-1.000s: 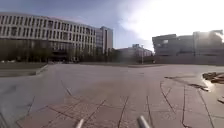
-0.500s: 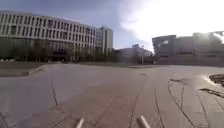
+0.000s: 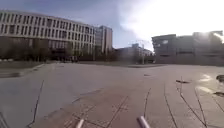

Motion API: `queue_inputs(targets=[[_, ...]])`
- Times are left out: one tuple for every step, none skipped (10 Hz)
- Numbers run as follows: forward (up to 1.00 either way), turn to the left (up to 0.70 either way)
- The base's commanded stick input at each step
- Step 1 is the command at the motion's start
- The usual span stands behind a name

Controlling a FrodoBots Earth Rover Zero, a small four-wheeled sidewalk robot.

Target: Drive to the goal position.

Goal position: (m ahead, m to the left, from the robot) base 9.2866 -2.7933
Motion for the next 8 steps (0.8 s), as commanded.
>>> queue_inputs(targets=[[1.00, 0.00], [1.00, -0.06], [1.00, -0.27], [1.00, -0.27], [1.00, -0.19], [1.00, 0.00], [1.00, 0.00], [1.00, 0.00]])
